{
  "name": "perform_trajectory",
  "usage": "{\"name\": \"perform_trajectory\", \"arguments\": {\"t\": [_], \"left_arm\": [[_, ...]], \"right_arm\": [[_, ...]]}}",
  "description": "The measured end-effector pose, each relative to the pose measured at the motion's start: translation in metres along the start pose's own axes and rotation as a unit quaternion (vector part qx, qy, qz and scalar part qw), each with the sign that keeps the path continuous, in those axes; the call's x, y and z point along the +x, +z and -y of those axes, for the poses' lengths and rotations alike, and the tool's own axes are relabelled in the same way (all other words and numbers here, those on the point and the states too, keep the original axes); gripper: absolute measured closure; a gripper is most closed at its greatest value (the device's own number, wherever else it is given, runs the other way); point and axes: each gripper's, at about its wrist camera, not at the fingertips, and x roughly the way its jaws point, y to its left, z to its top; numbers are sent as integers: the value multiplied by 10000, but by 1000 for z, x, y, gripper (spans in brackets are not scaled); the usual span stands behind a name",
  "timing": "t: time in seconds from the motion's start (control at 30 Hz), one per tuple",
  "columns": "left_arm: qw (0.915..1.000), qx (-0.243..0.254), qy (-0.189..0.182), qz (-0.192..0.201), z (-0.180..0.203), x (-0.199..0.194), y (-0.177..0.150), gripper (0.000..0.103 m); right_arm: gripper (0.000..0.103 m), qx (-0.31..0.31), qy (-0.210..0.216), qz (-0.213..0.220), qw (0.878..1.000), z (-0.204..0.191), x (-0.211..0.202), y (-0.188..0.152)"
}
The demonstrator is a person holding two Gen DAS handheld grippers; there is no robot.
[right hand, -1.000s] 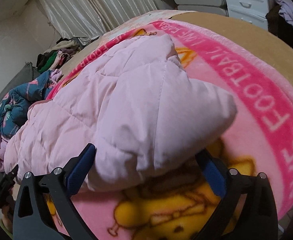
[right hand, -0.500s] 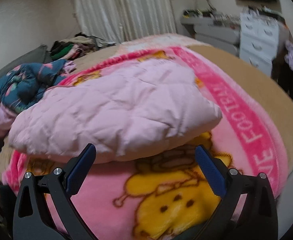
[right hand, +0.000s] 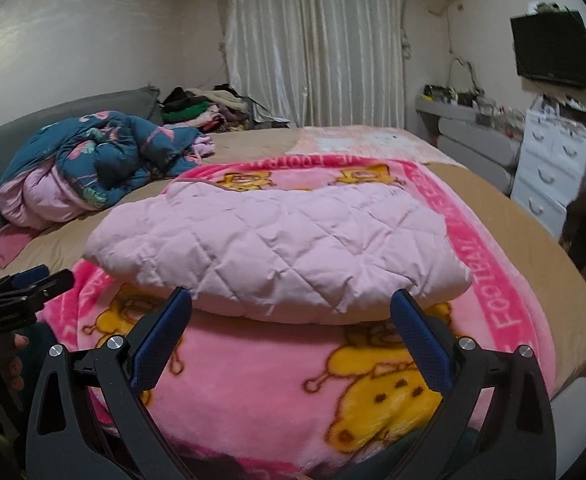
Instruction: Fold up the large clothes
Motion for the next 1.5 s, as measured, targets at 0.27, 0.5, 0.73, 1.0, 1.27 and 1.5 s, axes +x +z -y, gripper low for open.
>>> {"name": "perform_trajectory", "arguments": {"t": [0.27, 0.5, 0.73, 1.0, 1.27, 1.5], "left_arm": [[9999, 64, -92, -79, 17, -3, -10, 9], [9998, 144, 36, -114, 27, -2, -14, 9], [9997, 147, 103, -143, 27, 0, -15, 9], [9996, 196, 133, -150, 29, 0, -16, 9], [9996, 186, 114, -163, 29, 0, -16, 9], [9996, 173, 115, -165, 28, -1, -16, 9]], "right_arm": [[4, -322, -25, -33, 9995, -25, -15, -13], [4, -229, -36, -197, 9995, -33, -8, -24], [4, -125, -52, -297, 9995, -26, -1, -28], [4, -43, -78, -298, 9995, -19, 0, -30], [4, -48, -80, -295, 9995, -20, -1, -29], [4, -44, -70, -291, 9995, -19, -1, -29]]}}
